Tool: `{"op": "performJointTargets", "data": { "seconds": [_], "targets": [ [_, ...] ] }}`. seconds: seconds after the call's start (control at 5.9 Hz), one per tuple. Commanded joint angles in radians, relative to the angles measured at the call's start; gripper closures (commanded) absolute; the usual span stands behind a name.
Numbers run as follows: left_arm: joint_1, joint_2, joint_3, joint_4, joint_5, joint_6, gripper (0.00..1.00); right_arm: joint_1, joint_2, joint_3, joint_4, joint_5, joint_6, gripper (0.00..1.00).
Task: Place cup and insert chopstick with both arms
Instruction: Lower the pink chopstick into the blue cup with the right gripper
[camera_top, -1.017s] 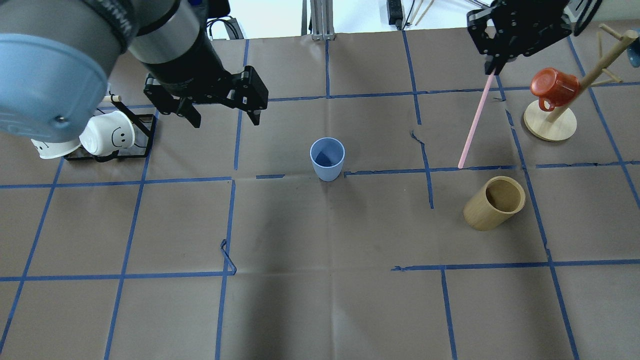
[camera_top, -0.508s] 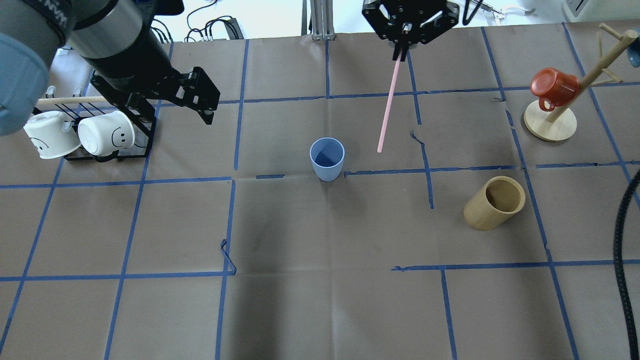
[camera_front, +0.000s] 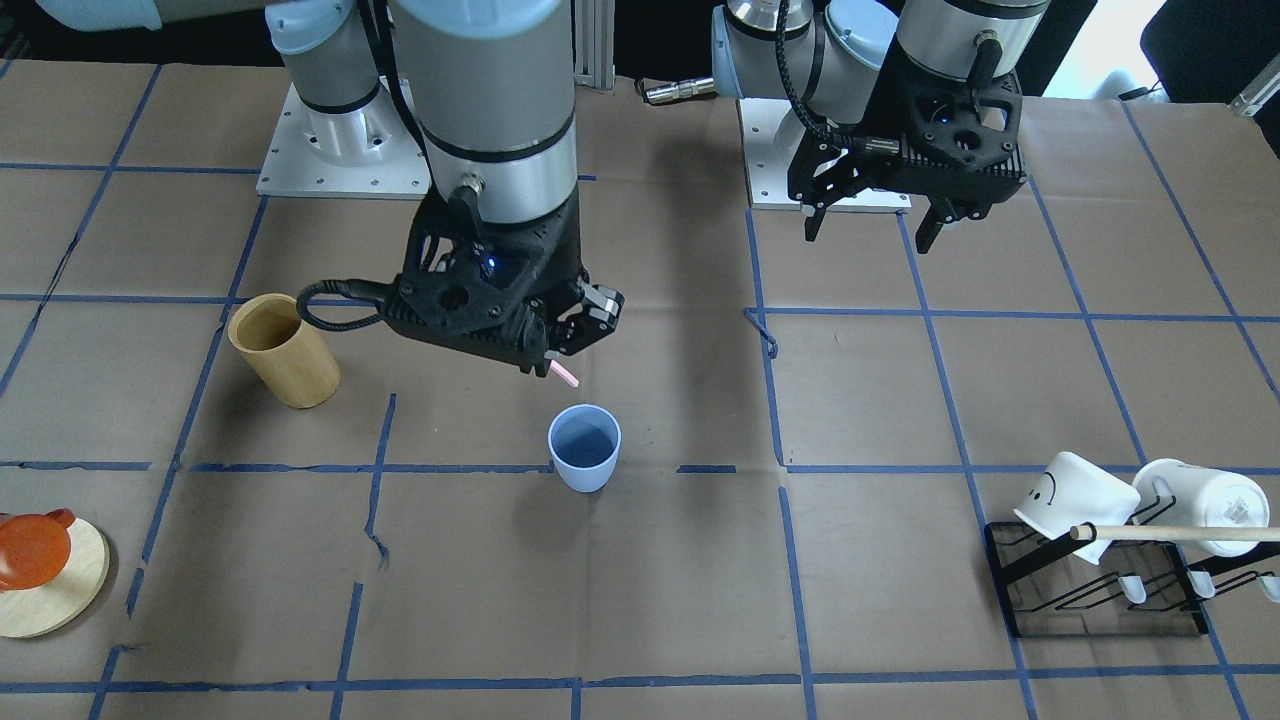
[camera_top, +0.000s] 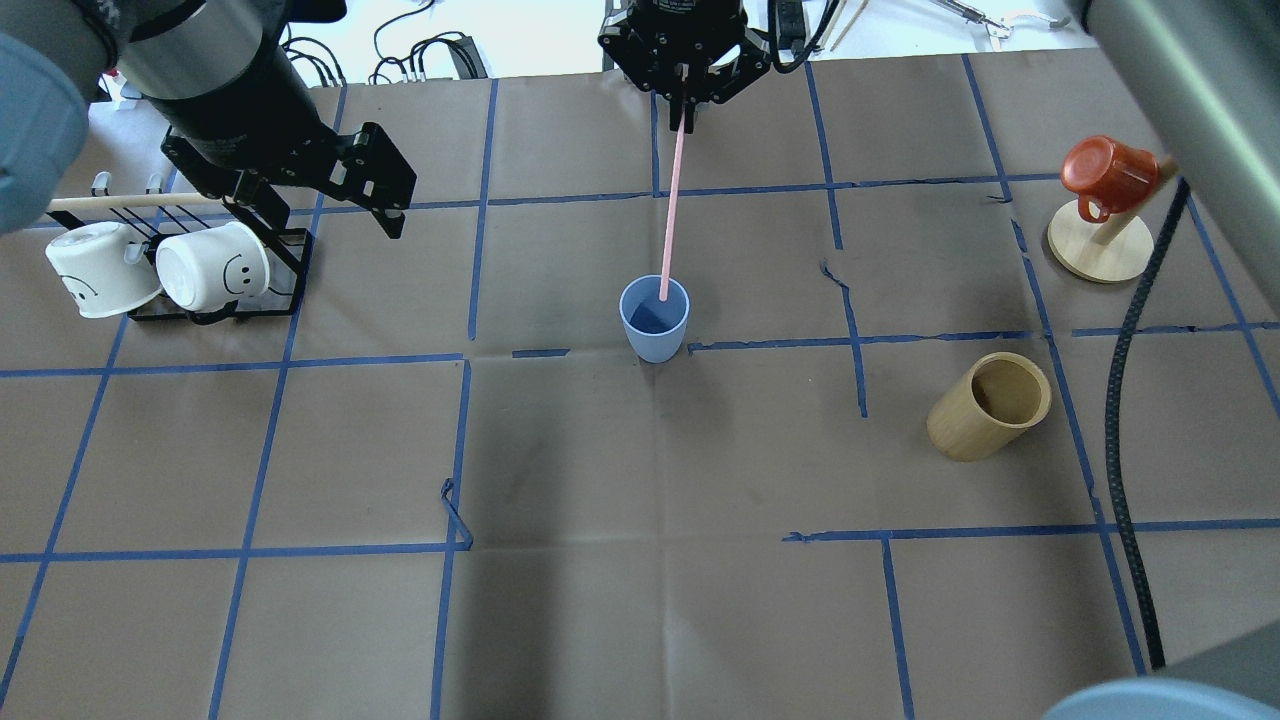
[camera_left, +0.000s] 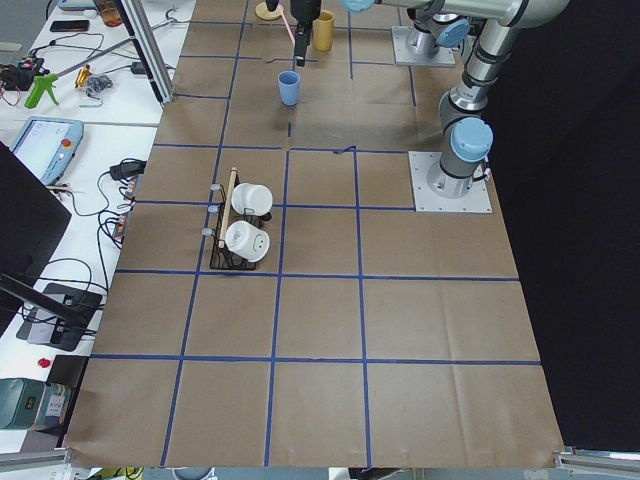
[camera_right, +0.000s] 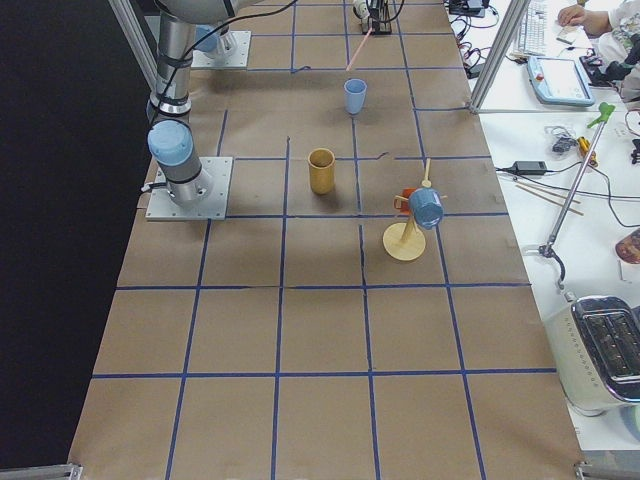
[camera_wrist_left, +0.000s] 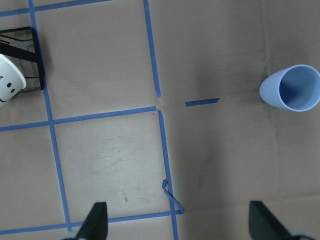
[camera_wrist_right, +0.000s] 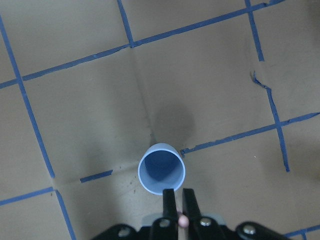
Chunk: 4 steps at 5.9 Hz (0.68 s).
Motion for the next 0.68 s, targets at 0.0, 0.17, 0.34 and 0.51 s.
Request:
{"op": "performJointTargets", "data": {
  "seconds": [0.0, 0.17, 0.34, 0.51],
  "targets": [
    [-0.001, 0.008, 0.001, -0.015, 0.010, -0.102, 0.01, 0.004, 0.062, 0.006, -0.063, -0.004, 0.006, 0.94],
    [-0.007, 0.014, -0.013, -0.019, 0.010, -0.102, 0.01, 0.005, 0.086, 0.011, -0.067, 0.002, 0.006, 0.94],
    [-0.007, 0.027, -0.023, -0.009, 0.004, -0.102, 0.01, 0.010, 0.099, 0.038, -0.068, 0.004, 0.000, 0.94],
    [-0.007, 0.031, -0.025, -0.011, 0.001, -0.102, 0.01, 0.010, 0.104, 0.078, -0.091, 0.004, -0.005, 0.94]
  ]
}}
